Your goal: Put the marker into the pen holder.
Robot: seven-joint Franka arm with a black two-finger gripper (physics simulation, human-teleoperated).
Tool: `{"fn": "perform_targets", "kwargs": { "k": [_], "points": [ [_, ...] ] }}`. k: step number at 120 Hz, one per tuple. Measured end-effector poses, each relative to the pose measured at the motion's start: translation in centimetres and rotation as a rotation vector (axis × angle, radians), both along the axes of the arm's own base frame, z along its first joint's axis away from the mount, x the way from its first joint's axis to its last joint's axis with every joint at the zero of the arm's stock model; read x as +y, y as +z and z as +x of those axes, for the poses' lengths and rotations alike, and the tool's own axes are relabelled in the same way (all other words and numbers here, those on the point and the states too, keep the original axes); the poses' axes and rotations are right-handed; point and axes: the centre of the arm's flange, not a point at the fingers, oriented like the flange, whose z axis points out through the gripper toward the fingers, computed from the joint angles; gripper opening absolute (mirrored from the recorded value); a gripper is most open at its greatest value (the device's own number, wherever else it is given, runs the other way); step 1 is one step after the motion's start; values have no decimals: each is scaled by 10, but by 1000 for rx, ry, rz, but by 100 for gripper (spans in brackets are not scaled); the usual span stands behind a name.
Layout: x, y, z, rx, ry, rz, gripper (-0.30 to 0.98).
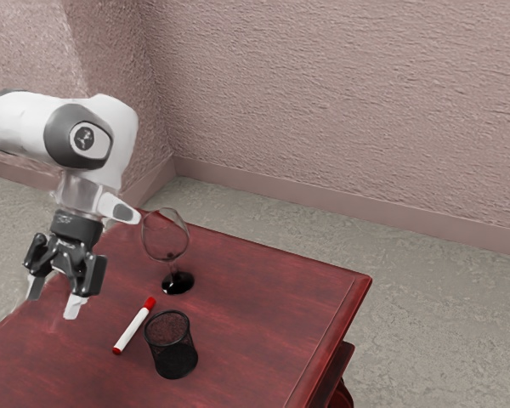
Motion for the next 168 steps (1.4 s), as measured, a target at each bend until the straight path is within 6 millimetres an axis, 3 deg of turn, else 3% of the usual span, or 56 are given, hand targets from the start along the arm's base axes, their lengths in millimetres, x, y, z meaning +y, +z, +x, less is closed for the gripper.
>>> {"fn": "perform_targets", "kwargs": {
  "k": [4, 9, 15, 20, 26, 36, 50, 71, 91, 121, 135, 145, 168],
  "points": [
    [-11, 52, 40, -199, -29, 16, 67],
    [-20, 91, 62, -359, -54, 27, 67],
    [-33, 119, 66, -473, -82, 35, 67],
    [-40, 123, 66, -515, -97, 36, 67],
    [-28, 105, 68, -506, -64, 48, 67],
    [1, 49, 67, -442, 7, 69, 67],
    [26, -33, 38, -376, 81, 78, 52],
    [37, -103, 3, -374, 138, 80, 35],
    [42, -139, 13, -436, 168, 81, 29],
    [72, -183, 38, -544, 251, 94, 26],
    [84, -195, 61, -606, 277, 97, 26],
    [77, -198, 78, -645, 263, 90, 26],
    [72, -209, 85, -670, 260, 86, 26]
  ]
}}
